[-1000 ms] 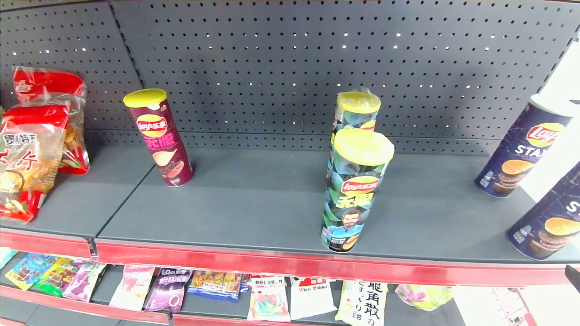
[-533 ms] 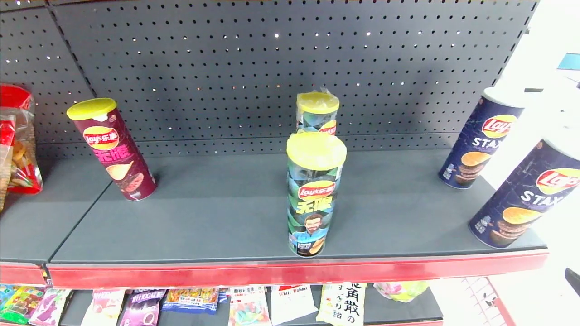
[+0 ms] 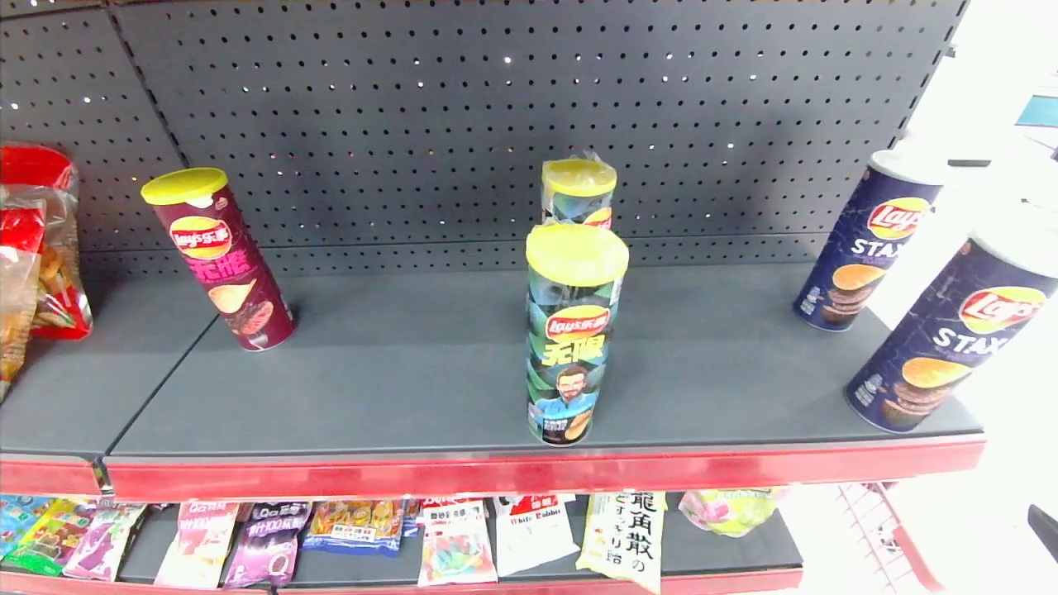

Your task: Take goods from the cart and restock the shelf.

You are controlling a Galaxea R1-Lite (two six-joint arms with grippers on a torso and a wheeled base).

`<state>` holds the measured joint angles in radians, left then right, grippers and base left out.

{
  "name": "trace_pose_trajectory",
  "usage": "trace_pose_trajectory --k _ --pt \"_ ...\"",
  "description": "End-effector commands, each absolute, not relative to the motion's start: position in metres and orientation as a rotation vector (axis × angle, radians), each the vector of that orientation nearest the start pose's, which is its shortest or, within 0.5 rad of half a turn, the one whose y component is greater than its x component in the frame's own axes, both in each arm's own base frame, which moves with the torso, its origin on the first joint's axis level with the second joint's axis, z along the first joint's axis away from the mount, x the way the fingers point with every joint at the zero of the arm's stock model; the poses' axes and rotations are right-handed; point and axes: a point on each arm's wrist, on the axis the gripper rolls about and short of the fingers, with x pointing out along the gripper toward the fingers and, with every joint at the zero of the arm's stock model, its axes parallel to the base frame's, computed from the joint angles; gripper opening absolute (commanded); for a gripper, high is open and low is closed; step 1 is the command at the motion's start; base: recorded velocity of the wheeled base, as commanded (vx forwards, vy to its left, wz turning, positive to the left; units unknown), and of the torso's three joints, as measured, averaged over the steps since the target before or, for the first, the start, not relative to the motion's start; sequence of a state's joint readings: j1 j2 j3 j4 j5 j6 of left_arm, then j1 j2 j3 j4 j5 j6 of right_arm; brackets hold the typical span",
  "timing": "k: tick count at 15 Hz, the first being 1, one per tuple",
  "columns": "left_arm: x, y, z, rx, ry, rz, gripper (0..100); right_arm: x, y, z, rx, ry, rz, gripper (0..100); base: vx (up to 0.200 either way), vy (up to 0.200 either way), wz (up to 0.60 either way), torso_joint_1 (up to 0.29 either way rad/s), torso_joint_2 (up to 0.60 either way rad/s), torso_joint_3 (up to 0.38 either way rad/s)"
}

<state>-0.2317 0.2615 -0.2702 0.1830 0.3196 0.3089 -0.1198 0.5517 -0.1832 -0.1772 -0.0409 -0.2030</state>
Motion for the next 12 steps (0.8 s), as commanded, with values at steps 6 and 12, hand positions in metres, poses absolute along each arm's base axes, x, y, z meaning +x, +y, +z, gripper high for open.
trace_pose_trajectory --k 6,12 --pt "-0.0186 0.0116 0.1305 0.370 0.158 0.063 100 0.0276 -0.0043 0.1381 -0.196 0.188 -0.144 100 -0.067 0.000 0.00 -0.002 0.00 0.002" --pt "-0.0208 0.0120 0.1297 0.367 0.141 0.058 100 0.0259 -0.0040 0.1357 -0.197 0.184 -0.140 100 0.000 -0.200 0.00 0.009 0.00 0.000"
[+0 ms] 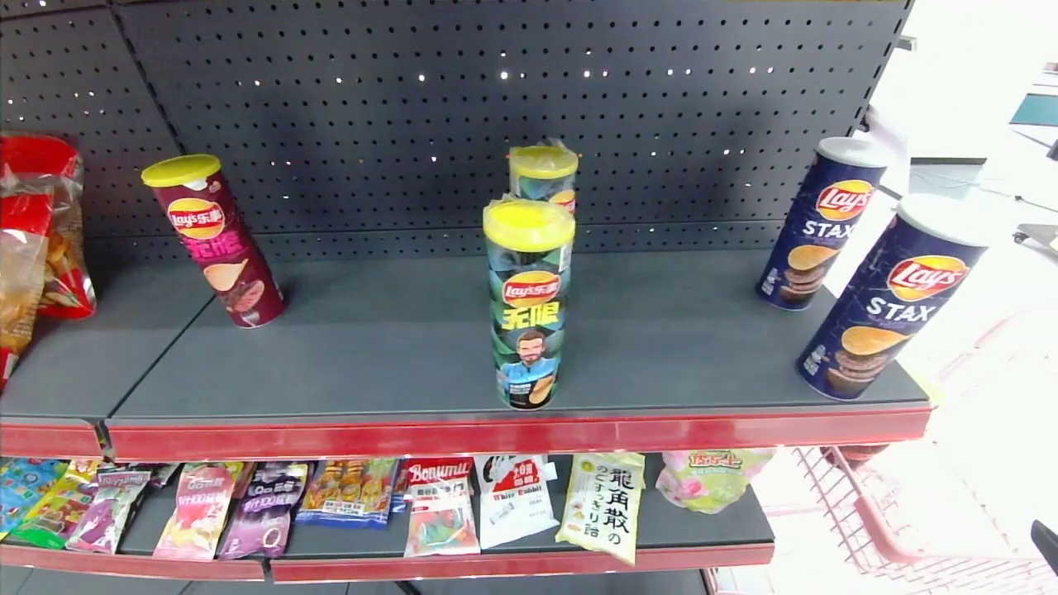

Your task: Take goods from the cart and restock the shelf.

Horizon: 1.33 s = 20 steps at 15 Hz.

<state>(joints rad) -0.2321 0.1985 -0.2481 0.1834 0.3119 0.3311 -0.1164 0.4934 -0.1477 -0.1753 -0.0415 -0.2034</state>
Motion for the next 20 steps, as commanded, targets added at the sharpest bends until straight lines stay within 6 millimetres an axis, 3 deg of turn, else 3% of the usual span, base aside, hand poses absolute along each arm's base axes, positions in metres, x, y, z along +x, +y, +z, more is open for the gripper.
trace_pose_trajectory --k 1,17,20 --pt "-0.0208 0.0120 0.1297 0.367 0.141 0.058 100 0.0252 -0.0039 0.1343 -0.197 0.186 -0.138 100 0.000 -0.200 0.00 -0.002 -0.01 0.002" --pt "-0.0244 0.0129 0.1284 0.397 0.118 0.064 100 0.0283 -0.0039 0.1292 -0.196 0.224 -0.122 100 0.000 -0.200 0.00 0.003 0.00 0.001" --pt "-0.0240 0.0128 0.1280 0.399 0.120 0.058 100 0.0282 -0.0035 0.1261 -0.202 0.234 -0.106 100 0.000 0.000 0.00 0.000 0.00 0.000"
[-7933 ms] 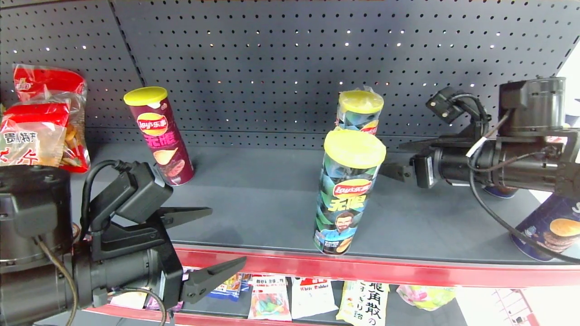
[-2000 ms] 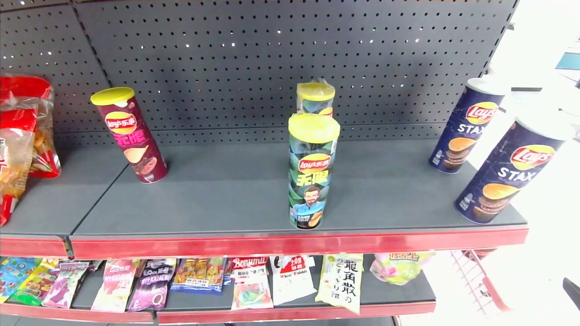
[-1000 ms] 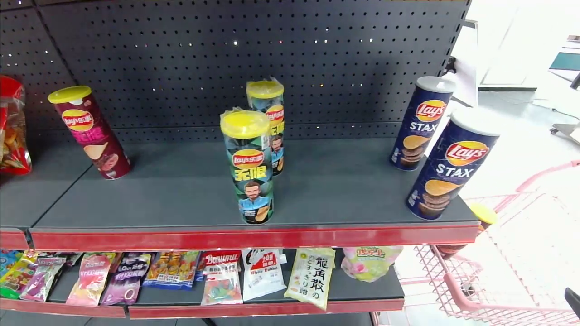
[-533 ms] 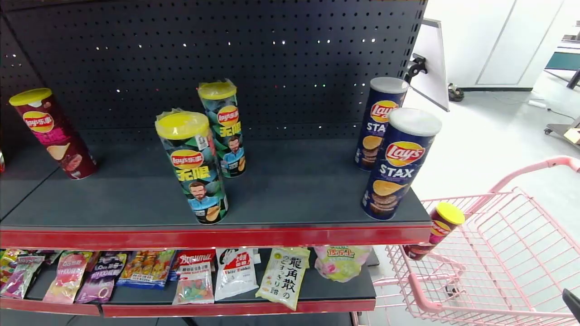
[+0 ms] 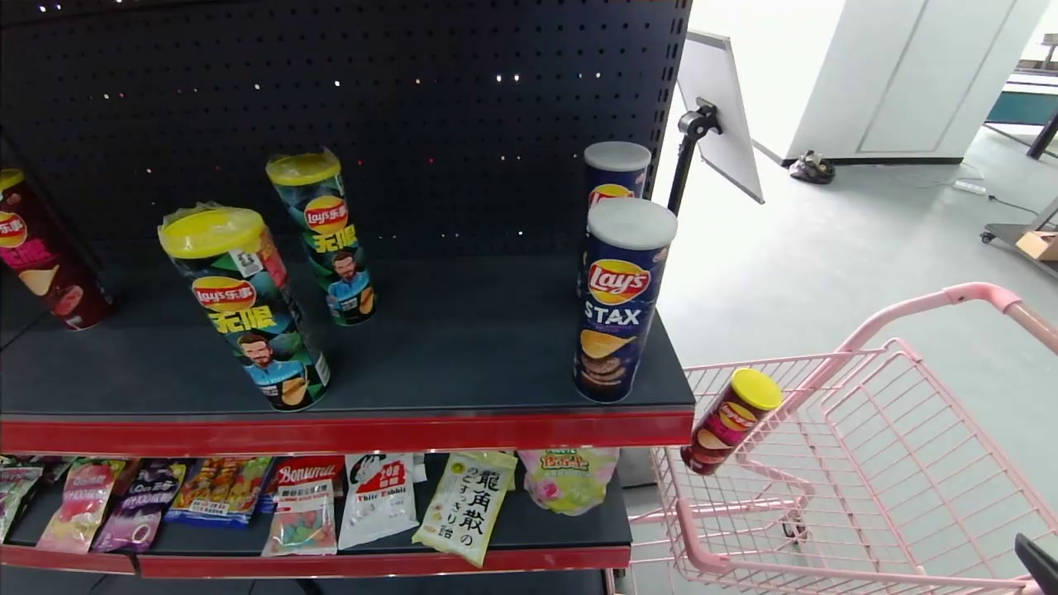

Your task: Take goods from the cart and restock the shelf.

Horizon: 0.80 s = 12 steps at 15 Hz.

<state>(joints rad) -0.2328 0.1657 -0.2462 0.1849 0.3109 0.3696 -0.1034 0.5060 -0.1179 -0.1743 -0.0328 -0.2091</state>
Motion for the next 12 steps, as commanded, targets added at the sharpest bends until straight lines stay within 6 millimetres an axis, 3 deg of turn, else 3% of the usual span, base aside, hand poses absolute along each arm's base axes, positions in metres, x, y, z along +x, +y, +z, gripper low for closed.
trace_pose_trajectory --k 1,6,12 --pt "-0.0240 0.0128 0.1280 0.404 0.120 0.056 100 0.0279 -0.0035 0.1253 -0.202 0.235 -0.106 100 0.000 0.000 -0.60 0.002 0.00 -0.012" --pt "-0.0247 0.0130 0.1285 0.401 0.112 0.056 100 0.0279 -0.0035 0.1253 -0.208 0.236 -0.105 100 0.000 0.000 -0.60 0.002 0.00 0.002" --pt "-0.0266 0.0132 0.1266 0.398 0.098 0.047 100 0.0262 -0.0034 0.1222 -0.230 0.236 -0.109 100 0.000 0.000 0.00 0.000 0.00 0.000"
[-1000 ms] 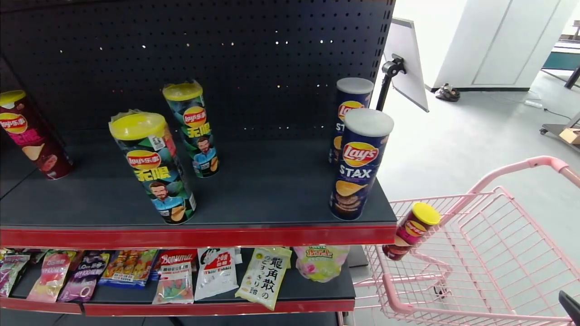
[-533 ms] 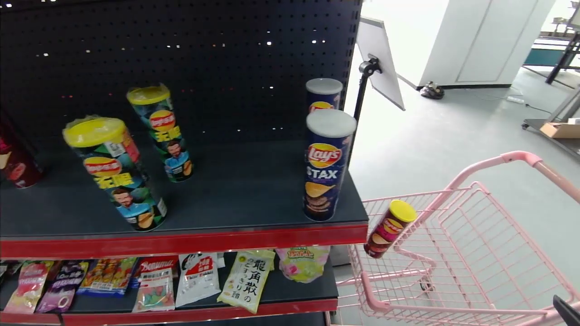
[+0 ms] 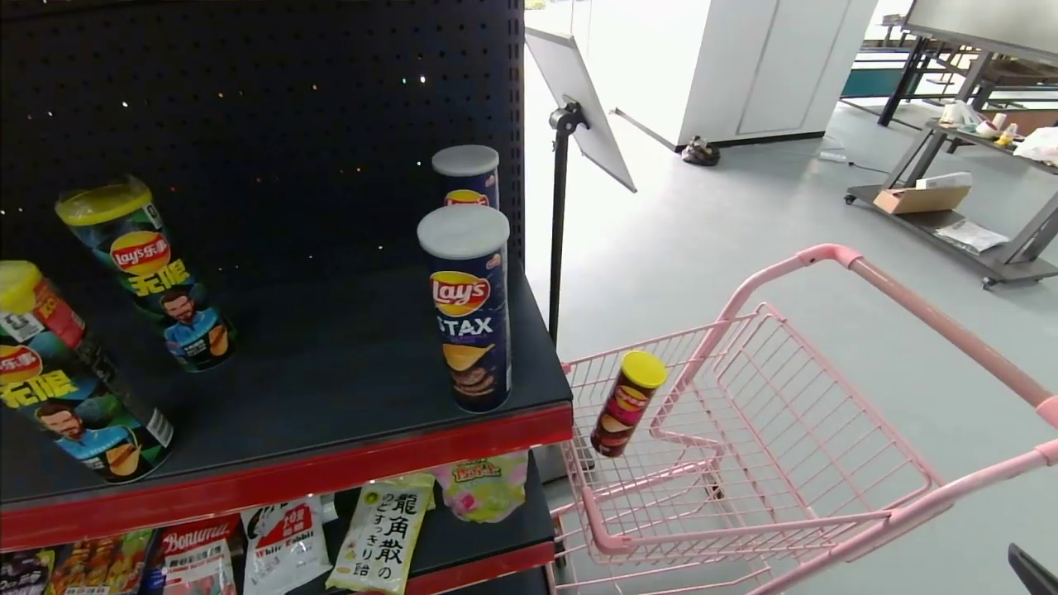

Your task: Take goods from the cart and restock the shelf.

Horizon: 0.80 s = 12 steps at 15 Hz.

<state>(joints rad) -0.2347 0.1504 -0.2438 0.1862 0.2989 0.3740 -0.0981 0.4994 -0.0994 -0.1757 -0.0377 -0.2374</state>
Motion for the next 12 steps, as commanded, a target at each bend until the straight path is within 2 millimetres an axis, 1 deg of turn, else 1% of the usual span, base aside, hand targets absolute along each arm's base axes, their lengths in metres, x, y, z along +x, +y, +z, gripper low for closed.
trace_pose_trajectory --k 1,2,4,12 --pt "-0.0278 0.0132 0.1258 0.395 0.088 0.038 100 0.0261 -0.0034 0.1217 -0.230 0.238 -0.109 100 0.000 0.000 0.00 0.000 0.00 0.000" --pt "-0.0282 0.0132 0.1253 0.394 0.084 0.033 100 0.0261 -0.0034 0.1216 -0.230 0.239 -0.109 100 0.000 0.000 0.00 0.000 0.00 0.000" --pt "-0.0291 0.0132 0.1250 0.392 0.075 0.027 100 0.0263 -0.0035 0.1213 -0.230 0.241 -0.108 100 0.000 0.000 0.00 -0.117 0.31 0.183" --pt "-0.0297 0.0133 0.1218 0.391 0.073 0.025 100 0.0257 -0.0034 0.1160 -0.229 0.257 -0.105 100 0.000 0.000 0.00 -0.138 0.38 0.231"
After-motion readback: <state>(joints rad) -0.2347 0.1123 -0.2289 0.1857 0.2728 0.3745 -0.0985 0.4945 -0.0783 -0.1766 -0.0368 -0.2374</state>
